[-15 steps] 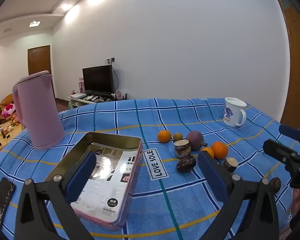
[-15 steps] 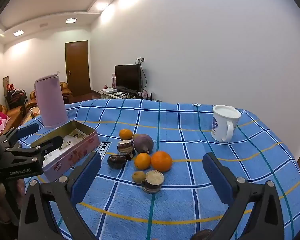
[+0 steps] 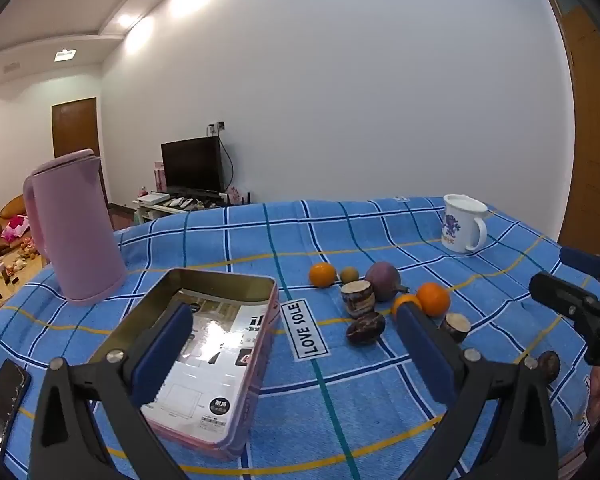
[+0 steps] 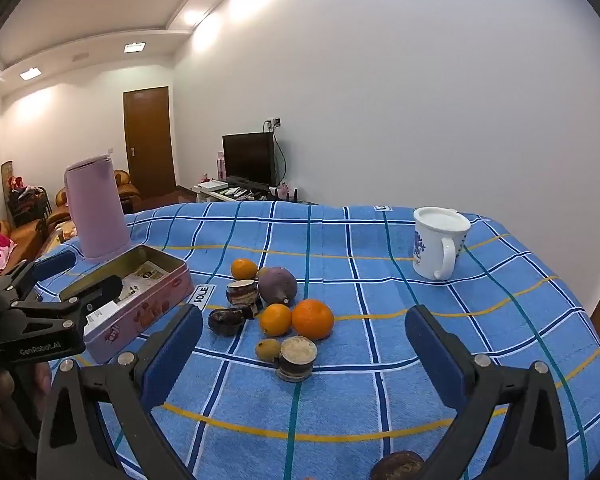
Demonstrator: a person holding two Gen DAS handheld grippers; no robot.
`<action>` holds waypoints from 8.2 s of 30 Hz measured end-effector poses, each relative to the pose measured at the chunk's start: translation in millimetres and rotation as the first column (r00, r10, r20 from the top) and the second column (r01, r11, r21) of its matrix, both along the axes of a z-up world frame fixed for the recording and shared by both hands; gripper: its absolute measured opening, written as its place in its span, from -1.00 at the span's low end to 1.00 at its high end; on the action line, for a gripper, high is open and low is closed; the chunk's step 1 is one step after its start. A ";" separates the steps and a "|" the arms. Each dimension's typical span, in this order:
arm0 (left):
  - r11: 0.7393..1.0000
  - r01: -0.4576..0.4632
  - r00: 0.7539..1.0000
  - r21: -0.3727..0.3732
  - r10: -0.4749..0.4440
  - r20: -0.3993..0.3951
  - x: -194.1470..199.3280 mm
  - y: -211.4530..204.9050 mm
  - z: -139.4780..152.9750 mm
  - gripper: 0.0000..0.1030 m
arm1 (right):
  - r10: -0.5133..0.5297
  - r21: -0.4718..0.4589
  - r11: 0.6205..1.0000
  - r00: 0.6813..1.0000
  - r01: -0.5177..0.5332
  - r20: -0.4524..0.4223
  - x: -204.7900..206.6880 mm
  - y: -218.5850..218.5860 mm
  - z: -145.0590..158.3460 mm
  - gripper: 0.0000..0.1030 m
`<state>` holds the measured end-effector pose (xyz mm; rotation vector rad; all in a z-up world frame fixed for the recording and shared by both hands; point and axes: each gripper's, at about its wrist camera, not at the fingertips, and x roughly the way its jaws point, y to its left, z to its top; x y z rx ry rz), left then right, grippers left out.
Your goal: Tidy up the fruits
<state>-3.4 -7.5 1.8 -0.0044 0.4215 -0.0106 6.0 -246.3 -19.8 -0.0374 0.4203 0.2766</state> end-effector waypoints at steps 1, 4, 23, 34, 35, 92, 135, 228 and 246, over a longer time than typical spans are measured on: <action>1.000 -0.001 1.000 -0.001 0.001 0.001 0.2 0.8 0.3 1.00 | 0.000 0.001 1.000 1.000 0.000 -0.001 0.7 -0.1 -0.2 0.98; 1.000 0.000 1.000 0.000 0.000 0.002 -1.1 0.8 -1.4 1.00 | 0.002 0.001 1.000 1.000 -0.002 -0.003 -0.1 1.0 -0.1 0.98; 1.000 -0.003 1.000 0.002 0.003 -0.007 0.0 2.4 -5.6 1.00 | 0.006 0.014 1.000 1.000 -0.005 -0.019 0.9 2.8 -7.9 0.98; 1.000 -0.002 1.000 0.002 0.002 -0.008 0.7 2.1 -5.9 1.00 | 0.010 0.017 1.000 1.000 -0.010 -0.022 0.5 3.9 -9.7 0.98; 1.000 -0.003 1.000 0.003 0.003 -0.009 0.9 2.1 -5.9 1.00 | 0.010 0.018 1.000 1.000 -0.010 -0.022 0.5 3.9 -9.8 0.98; 0.983 0.178 0.977 0.042 -0.171 -0.130 11.6 -83.2 -43.4 1.00 | -0.102 -0.028 0.995 0.971 0.098 -0.218 -17.4 -76.3 -110.1 -0.03; 0.963 0.265 0.940 0.039 -0.249 -0.235 62.6 -126.4 -48.2 -0.28 | 0.030 0.027 0.999 0.997 -0.028 -0.074 12.2 -41.4 -54.5 -0.19; 0.982 -0.185 0.971 0.049 0.190 -0.147 64.5 101.6 -27.5 -0.28 | 0.450 -0.045 0.889 0.887 -0.457 -0.106 122.8 203.1 -6.3 -0.19; 0.980 -0.190 0.960 0.058 0.198 -0.198 80.6 120.4 -40.0 -0.28 | 0.469 -0.049 0.873 0.863 -0.485 -0.190 125.2 232.9 -47.5 -0.19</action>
